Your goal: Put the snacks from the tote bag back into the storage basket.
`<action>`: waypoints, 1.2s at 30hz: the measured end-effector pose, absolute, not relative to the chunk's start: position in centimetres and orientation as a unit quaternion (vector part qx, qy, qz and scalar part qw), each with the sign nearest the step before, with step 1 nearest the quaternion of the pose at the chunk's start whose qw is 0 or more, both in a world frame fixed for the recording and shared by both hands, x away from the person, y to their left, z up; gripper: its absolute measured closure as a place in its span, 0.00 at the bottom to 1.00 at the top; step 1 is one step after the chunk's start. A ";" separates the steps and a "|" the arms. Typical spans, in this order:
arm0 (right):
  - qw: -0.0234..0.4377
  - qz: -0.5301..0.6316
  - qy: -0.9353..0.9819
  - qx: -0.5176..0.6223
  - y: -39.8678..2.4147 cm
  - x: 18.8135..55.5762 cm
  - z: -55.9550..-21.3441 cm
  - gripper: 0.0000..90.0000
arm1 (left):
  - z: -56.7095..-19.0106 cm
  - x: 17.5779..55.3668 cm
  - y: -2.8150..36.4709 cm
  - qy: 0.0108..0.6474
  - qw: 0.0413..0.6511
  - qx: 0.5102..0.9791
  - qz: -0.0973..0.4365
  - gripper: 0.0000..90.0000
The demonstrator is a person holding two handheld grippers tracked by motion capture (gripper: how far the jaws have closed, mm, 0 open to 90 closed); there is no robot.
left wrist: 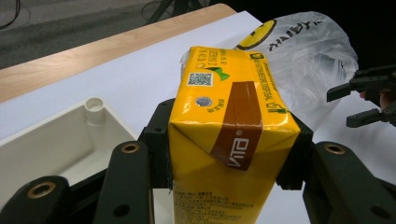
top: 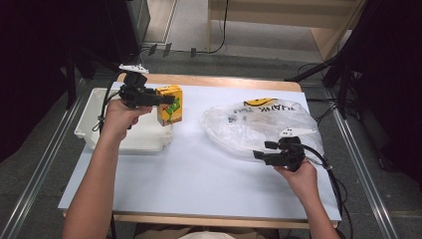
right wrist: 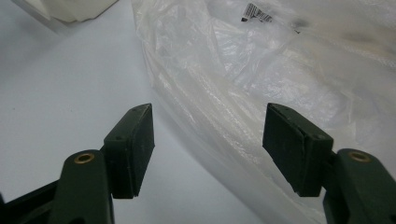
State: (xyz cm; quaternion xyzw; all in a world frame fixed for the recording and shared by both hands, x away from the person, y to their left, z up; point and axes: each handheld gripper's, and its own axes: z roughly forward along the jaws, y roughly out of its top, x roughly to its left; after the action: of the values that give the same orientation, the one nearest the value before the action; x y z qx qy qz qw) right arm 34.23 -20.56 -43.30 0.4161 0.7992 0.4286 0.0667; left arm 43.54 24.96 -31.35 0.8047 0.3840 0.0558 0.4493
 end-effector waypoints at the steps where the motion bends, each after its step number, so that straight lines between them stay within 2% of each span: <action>1: 0.067 0.429 0.799 0.416 -20.6 34.2 -43.3 0.39 | -31.4 43.6 25.1 0.386 0.449 0.804 0.057 0.58; 36: 0.066 0.428 0.799 0.418 -20.5 34.2 -43.3 0.39 | -33.7 45.2 28.8 0.435 0.428 0.787 0.092 0.58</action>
State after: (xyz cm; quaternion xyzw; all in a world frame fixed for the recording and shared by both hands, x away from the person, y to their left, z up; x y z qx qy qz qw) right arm 34.24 -20.55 -43.32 0.4179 0.7987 0.4279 0.0661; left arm 45.23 28.77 -33.71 0.7869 0.4349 0.0922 0.4281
